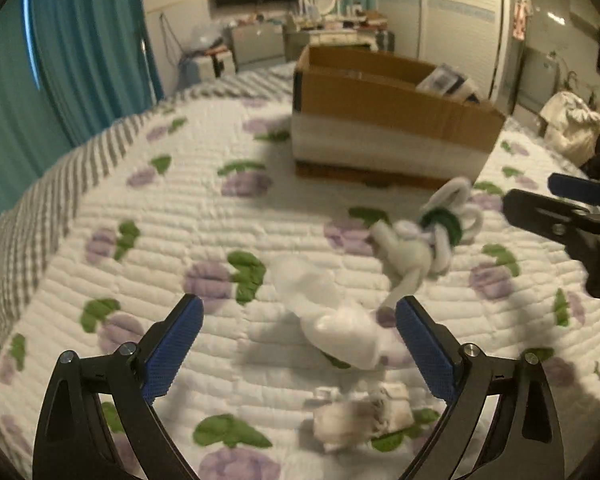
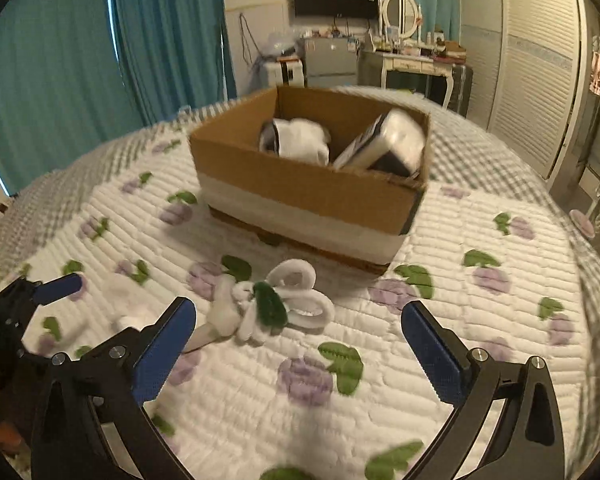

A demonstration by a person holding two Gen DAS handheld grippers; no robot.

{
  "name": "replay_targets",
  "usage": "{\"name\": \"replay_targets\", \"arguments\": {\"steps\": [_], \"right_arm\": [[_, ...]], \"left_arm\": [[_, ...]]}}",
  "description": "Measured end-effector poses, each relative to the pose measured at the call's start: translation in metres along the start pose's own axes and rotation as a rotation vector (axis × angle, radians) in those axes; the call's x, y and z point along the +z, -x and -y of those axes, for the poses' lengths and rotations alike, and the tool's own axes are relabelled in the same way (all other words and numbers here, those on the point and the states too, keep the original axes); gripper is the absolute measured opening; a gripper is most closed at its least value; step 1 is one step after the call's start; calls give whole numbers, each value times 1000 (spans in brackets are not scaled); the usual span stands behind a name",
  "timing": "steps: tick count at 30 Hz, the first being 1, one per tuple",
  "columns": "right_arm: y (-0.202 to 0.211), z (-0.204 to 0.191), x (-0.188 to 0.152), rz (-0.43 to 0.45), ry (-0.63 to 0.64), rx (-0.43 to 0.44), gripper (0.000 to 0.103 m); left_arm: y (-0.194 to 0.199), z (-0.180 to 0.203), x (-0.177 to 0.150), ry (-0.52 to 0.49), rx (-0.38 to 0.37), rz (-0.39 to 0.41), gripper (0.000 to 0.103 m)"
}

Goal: Organize soft objects
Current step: 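Grasp the white pipe-cleaner figure with the right tool while the left tool grasps the white glove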

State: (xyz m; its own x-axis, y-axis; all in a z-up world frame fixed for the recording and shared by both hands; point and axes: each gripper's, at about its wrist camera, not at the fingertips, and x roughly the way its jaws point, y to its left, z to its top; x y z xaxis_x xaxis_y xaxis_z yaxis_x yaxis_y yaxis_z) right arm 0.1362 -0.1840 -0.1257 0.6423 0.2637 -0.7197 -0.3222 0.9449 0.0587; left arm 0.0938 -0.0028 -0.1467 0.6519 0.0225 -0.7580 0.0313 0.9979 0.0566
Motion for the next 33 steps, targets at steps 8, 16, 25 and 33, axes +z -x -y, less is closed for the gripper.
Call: {"name": "replay_targets", "arguments": {"steps": [8,16,25,33], "right_arm": [[-75,0,-8,-96,-37,37,89],[-83,6,-10,-84,-74,82,60],[-50,15,-11,-24,-119,87,47],[8,17,-5,59,-123,107,47]], "left_arm": [[-25,-3,-9,43,-47,-67,90],[-29,4,-9,5,-142,-74,48],[-3,2,-2,-6,-101,-39,43],[47,11,11,-27,-70,28,43]]}}
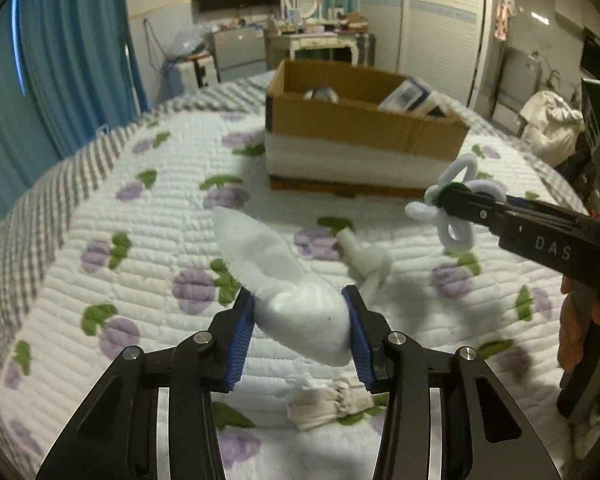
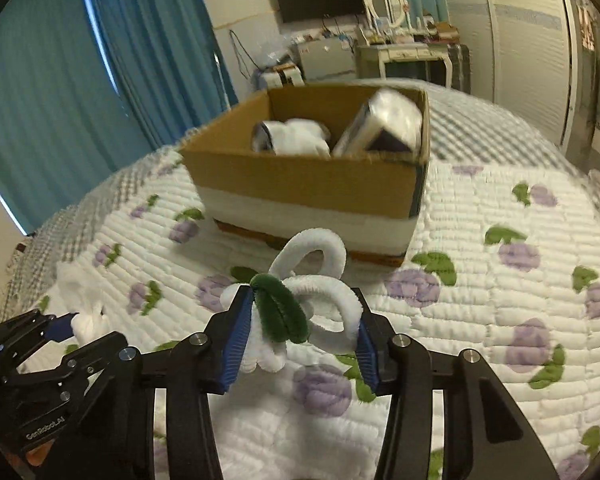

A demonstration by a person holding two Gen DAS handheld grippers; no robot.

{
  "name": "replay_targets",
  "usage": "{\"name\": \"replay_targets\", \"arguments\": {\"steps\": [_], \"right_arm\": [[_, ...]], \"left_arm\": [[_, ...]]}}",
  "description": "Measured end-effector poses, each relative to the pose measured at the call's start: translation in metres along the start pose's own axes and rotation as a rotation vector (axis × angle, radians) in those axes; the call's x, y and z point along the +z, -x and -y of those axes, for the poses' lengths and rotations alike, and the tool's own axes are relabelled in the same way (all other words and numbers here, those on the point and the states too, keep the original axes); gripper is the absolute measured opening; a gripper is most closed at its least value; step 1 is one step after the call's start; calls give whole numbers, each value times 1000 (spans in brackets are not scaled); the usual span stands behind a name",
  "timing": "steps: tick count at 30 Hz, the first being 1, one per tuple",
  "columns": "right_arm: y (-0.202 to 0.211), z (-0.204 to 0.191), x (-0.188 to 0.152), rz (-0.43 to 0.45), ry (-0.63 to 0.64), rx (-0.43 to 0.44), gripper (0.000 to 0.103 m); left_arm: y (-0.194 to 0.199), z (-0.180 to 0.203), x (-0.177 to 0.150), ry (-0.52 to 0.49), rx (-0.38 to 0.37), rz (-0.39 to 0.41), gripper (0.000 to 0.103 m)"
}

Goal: Organize soft objects
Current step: 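Grasp the white pipe-cleaner figure with the right tool while the left tool grasps the white glove, then carry the figure and glove into the box and release both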

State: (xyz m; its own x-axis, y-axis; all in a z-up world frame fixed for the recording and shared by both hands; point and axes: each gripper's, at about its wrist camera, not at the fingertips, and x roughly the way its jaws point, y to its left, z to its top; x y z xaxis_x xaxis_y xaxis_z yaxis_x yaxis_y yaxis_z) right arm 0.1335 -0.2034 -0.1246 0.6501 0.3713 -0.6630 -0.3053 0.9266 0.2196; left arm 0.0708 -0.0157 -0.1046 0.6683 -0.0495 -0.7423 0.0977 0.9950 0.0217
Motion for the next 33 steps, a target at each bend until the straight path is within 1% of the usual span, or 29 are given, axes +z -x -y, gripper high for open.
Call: {"name": "replay_targets", "arguments": {"steps": [4,10,15,19,21,23,25,26,30,33], "right_arm": [[38,-9,7,61,14,22,47],[95,-22,16,147,43,41,47],[132,-27,32,215,94,31,47],[152,-32,56,255,136,42,48],[157,-35,70,276,168,27,48],[160,-37,86,300,191,11,48],[160,-36,104,314,195,21,49],[158,-35,114,319,195,29,49],[137,-32,153,326,207,10,49],[107,-26,180,309,204,4,49]], "left_arm": [[32,10,9,-26,18,52,43],[72,22,26,-42,17,126,43],[96,25,53,-49,-8,175,43],[103,24,79,-68,-2,204,43],[106,22,94,-71,-12,219,43],[103,22,111,-92,11,228,43],[97,24,126,-112,35,231,43],[92,24,134,-116,31,231,43],[65,25,165,-129,7,230,43],[39,25,184,-133,-14,225,43]]}}
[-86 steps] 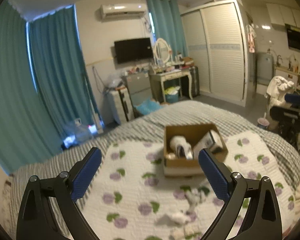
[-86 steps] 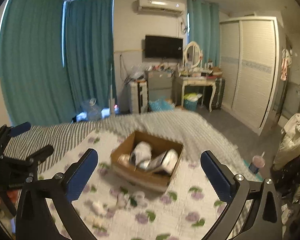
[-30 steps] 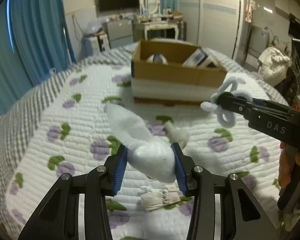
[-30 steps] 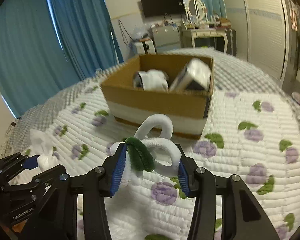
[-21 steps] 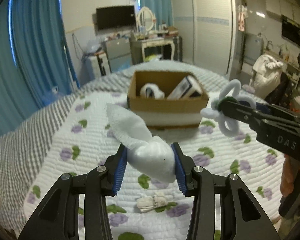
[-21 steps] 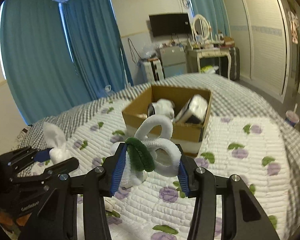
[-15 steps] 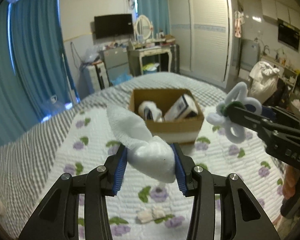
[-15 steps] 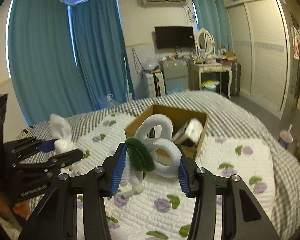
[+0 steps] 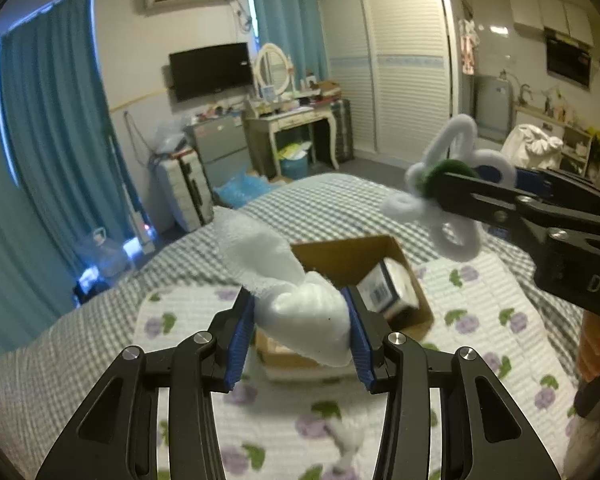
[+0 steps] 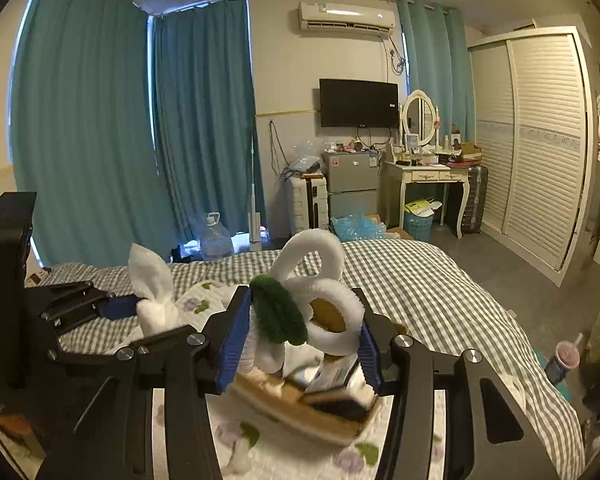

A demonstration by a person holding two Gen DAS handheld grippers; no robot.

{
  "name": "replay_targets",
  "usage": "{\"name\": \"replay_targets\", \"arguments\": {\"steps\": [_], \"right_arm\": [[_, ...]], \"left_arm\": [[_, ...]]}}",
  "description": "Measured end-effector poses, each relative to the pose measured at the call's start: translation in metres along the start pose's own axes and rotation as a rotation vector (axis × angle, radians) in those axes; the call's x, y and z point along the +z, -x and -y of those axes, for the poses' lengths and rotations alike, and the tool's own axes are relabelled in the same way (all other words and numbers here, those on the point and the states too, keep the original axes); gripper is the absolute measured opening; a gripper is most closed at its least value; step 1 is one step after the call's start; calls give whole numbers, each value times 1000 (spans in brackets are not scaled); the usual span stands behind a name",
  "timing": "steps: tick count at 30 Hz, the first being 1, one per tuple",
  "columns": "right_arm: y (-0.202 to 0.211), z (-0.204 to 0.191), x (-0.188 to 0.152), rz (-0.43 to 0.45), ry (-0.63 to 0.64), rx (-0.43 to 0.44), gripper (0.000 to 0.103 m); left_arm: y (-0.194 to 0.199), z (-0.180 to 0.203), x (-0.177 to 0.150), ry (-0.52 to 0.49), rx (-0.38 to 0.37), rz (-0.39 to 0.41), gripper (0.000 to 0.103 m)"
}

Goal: Organize soft objects
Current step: 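Carry the figure and glove into the box and release both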

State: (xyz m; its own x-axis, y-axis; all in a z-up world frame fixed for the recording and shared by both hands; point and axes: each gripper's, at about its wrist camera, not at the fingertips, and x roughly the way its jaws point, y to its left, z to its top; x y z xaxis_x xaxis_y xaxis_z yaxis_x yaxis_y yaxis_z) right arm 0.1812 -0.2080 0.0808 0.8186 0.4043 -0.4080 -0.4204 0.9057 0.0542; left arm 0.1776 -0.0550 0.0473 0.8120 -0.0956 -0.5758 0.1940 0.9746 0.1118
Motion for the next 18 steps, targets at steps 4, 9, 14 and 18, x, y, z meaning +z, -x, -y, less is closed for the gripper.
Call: {"name": "replay_targets", "arguments": {"steps": [4,9,14,18], "right_arm": [[-57,15,7,-39,-13,-33,49],[-128,39,-4,-134,-66,-38,49],[-190,62,-32,-257,-107,-61,49],[-210,78,-49,-313,-161,-66,49]], "left_arm": [[-46,-7,13,29,-18,-17,43],[-110,-19,11,27,-23,-98,43],[-150,-22,-9,33,-53,-161,43],[-161,-12,-17,-11,-59,-179,43]]}}
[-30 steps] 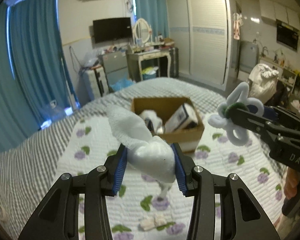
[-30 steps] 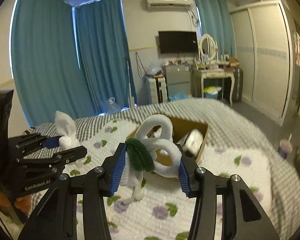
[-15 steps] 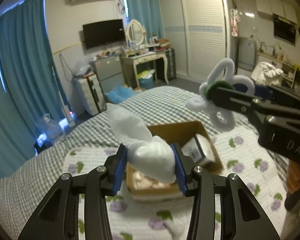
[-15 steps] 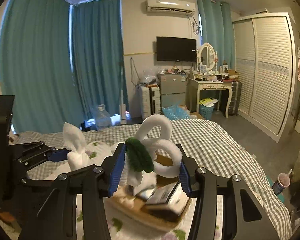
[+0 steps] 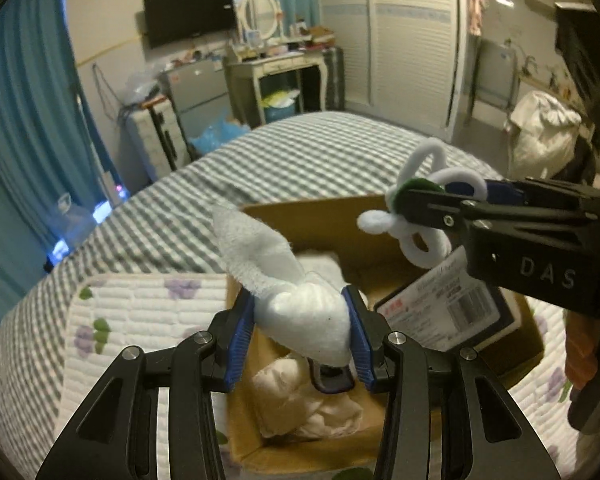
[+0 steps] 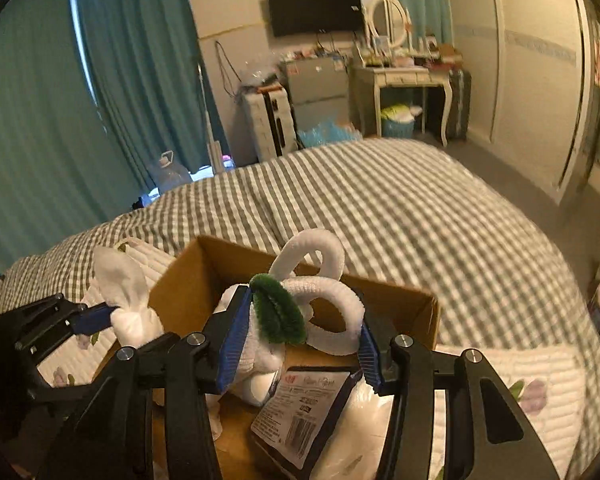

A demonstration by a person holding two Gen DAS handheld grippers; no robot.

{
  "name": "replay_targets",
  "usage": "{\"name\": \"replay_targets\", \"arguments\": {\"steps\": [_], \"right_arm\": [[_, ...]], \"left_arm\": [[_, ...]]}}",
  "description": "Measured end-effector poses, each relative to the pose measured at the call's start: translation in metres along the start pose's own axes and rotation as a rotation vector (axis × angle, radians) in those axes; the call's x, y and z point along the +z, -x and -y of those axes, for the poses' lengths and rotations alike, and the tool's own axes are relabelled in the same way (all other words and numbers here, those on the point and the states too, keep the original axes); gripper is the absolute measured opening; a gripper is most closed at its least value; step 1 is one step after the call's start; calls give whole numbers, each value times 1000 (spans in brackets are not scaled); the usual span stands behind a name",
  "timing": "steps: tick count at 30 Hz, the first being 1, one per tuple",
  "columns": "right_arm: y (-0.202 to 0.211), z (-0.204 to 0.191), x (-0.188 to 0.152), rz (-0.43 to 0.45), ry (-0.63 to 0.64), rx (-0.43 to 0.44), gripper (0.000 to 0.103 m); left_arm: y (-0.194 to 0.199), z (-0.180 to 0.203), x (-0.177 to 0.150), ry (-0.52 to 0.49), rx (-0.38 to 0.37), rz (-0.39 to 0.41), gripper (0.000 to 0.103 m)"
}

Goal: Organize soft objects
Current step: 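Carry the figure and glove into the box and release both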

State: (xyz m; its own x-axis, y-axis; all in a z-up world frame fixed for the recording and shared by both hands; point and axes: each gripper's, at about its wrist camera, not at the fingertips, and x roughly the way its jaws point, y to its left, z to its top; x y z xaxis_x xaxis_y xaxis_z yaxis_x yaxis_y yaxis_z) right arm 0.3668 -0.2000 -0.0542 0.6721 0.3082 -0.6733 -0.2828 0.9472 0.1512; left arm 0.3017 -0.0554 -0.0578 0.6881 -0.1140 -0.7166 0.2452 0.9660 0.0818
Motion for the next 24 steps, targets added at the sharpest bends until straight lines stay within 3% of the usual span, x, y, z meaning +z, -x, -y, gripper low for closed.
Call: {"name": "replay_targets", "arguments": {"steps": [3,4,5,6,8,10,13,19,22,24], "right_arm": [[3,-1,-3,5,11,-14,55],[6,-2,-2,7,16,-30,55],[9,-2,-2,14,17,-40,59],[14,-1,0,27,14,-50,61],[26,-1,5,43,3,-61,73],[42,-2,10,56,-6,-61,79],[80,-4,22,106,-9,-66,82],[186,-14,33,213,8,-61,92],[241,-22,26,251,30,-69,95],[271,-27,17,267,45,-83,100]], "left_arm": [[2,10,1,-30,-20,7,46],[3,12,1,-35,-11,3,56],[2,14,3,-37,11,-3,74],[6,16,4,-35,34,5,78],[14,16,8,-31,61,12,80],[22,15,11,-22,91,-9,81],[56,13,19,-8,116,20,81],[161,18,26,29,144,145,81],[213,24,19,25,177,208,98],[244,28,12,14,213,247,98]]}}
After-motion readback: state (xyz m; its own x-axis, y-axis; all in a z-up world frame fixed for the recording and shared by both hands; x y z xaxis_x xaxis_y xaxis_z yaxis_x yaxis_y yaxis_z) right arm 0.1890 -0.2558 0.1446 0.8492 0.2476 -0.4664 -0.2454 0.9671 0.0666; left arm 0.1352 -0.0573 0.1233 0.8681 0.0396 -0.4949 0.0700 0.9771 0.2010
